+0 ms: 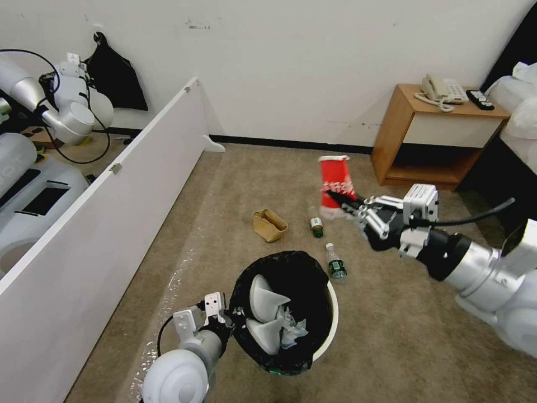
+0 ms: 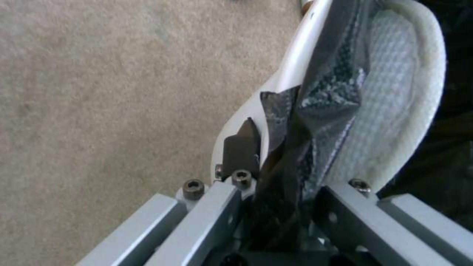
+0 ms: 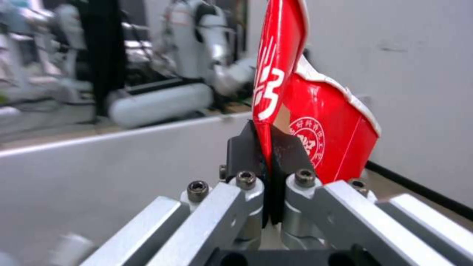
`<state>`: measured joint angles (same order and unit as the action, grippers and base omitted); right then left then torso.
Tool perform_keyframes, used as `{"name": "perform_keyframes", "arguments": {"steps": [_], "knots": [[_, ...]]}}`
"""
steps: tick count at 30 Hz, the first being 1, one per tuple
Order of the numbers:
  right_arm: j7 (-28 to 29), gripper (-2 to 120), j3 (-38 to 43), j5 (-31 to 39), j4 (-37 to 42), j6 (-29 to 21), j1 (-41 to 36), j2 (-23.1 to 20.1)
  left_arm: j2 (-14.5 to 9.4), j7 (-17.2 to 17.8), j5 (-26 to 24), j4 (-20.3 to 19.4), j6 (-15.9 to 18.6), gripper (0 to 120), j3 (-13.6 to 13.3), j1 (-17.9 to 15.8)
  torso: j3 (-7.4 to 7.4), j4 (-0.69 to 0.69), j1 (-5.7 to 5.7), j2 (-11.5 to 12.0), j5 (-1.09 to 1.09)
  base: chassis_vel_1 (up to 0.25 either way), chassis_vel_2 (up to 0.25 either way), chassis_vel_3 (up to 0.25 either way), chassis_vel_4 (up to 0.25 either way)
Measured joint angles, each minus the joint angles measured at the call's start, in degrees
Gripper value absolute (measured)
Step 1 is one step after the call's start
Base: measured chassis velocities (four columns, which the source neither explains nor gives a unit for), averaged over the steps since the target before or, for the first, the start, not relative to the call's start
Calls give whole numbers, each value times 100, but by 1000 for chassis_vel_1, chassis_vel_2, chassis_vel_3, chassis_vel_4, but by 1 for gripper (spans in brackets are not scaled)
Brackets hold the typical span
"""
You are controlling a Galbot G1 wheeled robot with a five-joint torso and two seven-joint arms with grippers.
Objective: Pick up the trash bin, then pick up the garbage from the floor and place it into the trash bin.
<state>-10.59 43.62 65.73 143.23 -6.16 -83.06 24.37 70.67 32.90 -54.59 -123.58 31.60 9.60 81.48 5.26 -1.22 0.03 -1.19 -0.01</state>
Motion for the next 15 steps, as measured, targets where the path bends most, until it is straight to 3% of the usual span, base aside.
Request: {"name": "perform_keyframes", "arguments": {"steps": [15], "knots": [[-604,0,-13,748,26,-10,15,-17,432,-7,43,594,46,1,-389,-423,0,0,0,0,1,0,0,0,0]]}}
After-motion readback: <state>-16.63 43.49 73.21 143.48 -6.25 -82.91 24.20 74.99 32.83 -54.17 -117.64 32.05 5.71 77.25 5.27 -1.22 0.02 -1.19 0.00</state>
